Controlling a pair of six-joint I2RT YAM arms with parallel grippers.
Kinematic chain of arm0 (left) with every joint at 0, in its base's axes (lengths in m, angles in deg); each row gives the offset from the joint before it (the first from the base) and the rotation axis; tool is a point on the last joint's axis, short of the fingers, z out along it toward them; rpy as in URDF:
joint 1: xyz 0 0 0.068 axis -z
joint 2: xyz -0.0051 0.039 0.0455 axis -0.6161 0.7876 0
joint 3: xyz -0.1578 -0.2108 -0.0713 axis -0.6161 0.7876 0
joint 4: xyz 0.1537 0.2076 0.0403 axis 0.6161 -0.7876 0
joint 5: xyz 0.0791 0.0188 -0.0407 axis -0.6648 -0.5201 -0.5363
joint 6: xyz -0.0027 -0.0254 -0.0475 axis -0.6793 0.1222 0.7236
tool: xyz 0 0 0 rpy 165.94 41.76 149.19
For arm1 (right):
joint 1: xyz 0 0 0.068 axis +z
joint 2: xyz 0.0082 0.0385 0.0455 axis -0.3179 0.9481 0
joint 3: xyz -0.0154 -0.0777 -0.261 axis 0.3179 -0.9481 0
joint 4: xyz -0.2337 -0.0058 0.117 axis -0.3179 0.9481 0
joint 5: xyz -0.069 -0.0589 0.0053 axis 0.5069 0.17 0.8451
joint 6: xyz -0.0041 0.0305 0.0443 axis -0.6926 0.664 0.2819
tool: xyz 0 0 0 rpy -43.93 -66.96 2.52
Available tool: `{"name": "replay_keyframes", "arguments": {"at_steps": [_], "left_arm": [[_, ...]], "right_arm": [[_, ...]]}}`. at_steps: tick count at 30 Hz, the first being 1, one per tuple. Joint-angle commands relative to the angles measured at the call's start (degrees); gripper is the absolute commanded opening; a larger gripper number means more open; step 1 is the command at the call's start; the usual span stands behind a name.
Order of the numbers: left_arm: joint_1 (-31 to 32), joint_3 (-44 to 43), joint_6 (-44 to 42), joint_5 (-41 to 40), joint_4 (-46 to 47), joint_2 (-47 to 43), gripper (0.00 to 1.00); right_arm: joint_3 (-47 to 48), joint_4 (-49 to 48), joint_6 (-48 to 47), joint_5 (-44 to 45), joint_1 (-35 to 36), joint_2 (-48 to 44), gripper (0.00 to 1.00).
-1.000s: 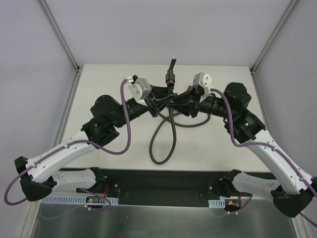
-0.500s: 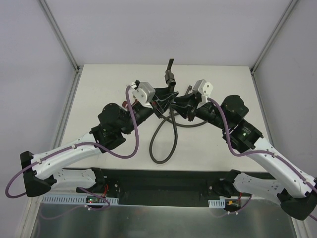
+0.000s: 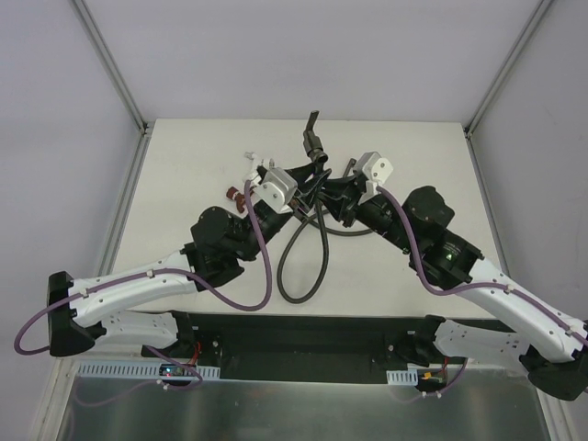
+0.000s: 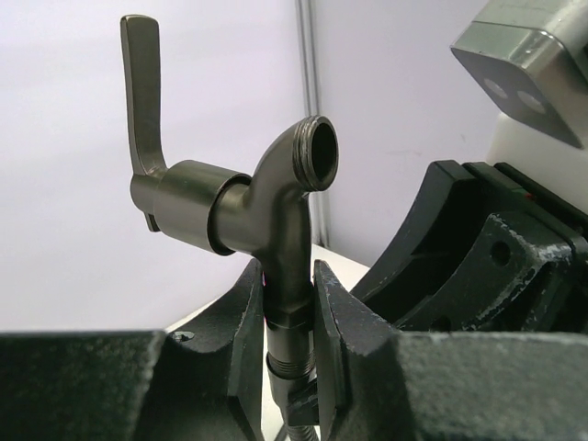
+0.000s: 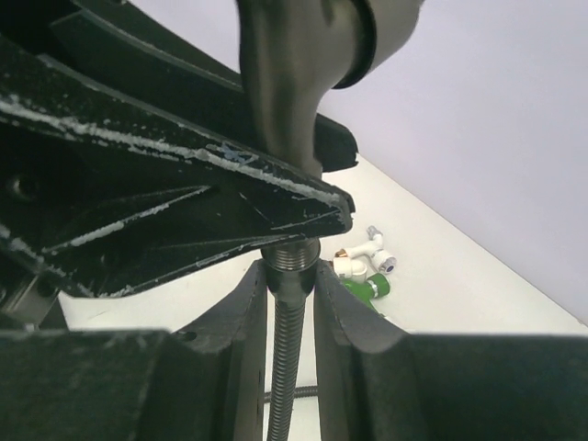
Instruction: Install the water faucets
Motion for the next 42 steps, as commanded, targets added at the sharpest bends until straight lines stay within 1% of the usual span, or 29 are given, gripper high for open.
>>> {"name": "replay_keyframes", "arguments": {"at_steps": [1, 4, 10, 17, 18, 19, 20, 21, 23, 25, 26, 27, 29, 32, 34, 36, 38, 40, 42], "left_arm": [[2.18, 1.70, -3.08, -4.92, 1.74, 2.28, 0.00], [3.33, 1.96, -4.57, -7.82, 3.76, 3.34, 0.00], [4.82, 1.44, -7.92, -10.82, 5.62, 5.18, 0.00], [4.91, 1.70, -8.62, -13.37, 5.79, 4.57, 0.00], [4.82, 1.70, -8.53, -13.80, 5.79, 4.48, 0.00], [4.82, 1.70, -8.62, -13.89, 5.79, 4.31, 0.00], [4.82, 1.78, -8.80, -13.98, 5.71, 4.13, 0.00], [4.82, 1.87, -8.71, -13.98, 5.79, 3.87, 0.00], [4.74, 1.96, -8.62, -13.89, 5.45, 3.52, 0.00], [4.65, 1.96, -8.19, -13.46, 4.66, 2.99, 0.00], [4.39, 1.96, -7.23, -13.19, 4.22, 2.38, 0.00], [3.86, 2.05, -6.52, -12.84, 3.69, 2.11, 0.00], [3.07, 2.14, -3.98, -11.53, 2.20, 1.50, 0.00], [1.84, 2.49, -2.21, -10.38, 1.31, 0.44, 0.00], [1.22, 2.58, -1.68, -10.03, 0.79, -0.18, 0.00], [0.61, 2.75, -0.37, -8.98, 0.09, -0.87, 0.00], [-0.62, 3.19, 1.39, -7.92, -0.53, -1.32, 0.00], [-1.59, 3.63, 2.89, -6.34, -1.32, -2.37, 0.00], [-3.17, 4.07, 5.08, -4.41, -1.94, -3.51, 0.00]], "right_arm": [[0.28, -13.63, -0.83, 7.03, 2.99, -1.79, 0.02], [-0.52, -15.30, -1.62, 10.11, 4.66, -1.79, 0.02], [-1.31, -17.59, -3.64, 15.74, 7.57, -1.26, 0.02], [-1.48, -17.33, -3.12, 16.98, 7.83, -0.65, 0.02], [-1.40, -16.98, -2.94, 16.98, 7.83, -0.64, 0.03], [-1.31, -16.72, -2.85, 16.63, 7.83, -0.56, 0.05], [-1.22, -16.71, -2.85, 16.45, 7.83, -0.30, 0.11], [-1.22, -16.54, -2.77, 16.19, 7.75, -0.21, 0.14], [-0.96, -16.19, -2.59, 16.01, 7.66, 0.23, 0.21], [-0.87, -15.75, -2.59, 16.10, 7.66, 0.50, 0.25], [-0.78, -15.57, -2.59, 16.10, 7.66, 0.50, 0.30], [-0.78, -15.31, -2.50, 16.10, 7.66, 0.67, 0.32], [-0.78, -15.31, -2.50, 16.01, 7.57, 0.85, 0.36], [-0.78, -15.13, -2.06, 15.49, 7.13, 0.85, 0.44], [-0.61, -14.61, -1.62, 14.96, 6.78, 1.02, 0.47], [-0.34, -13.56, -1.27, 14.35, 6.17, 1.29, 0.52], [0.27, -12.33, -0.48, 12.59, 5.20, 1.81, 0.56], [0.62, -10.22, 0.39, 9.71, 4.41, 1.90, 0.59], [0.80, -7.77, 1.36, 6.28, 2.04, 1.73, 0.60]]}}
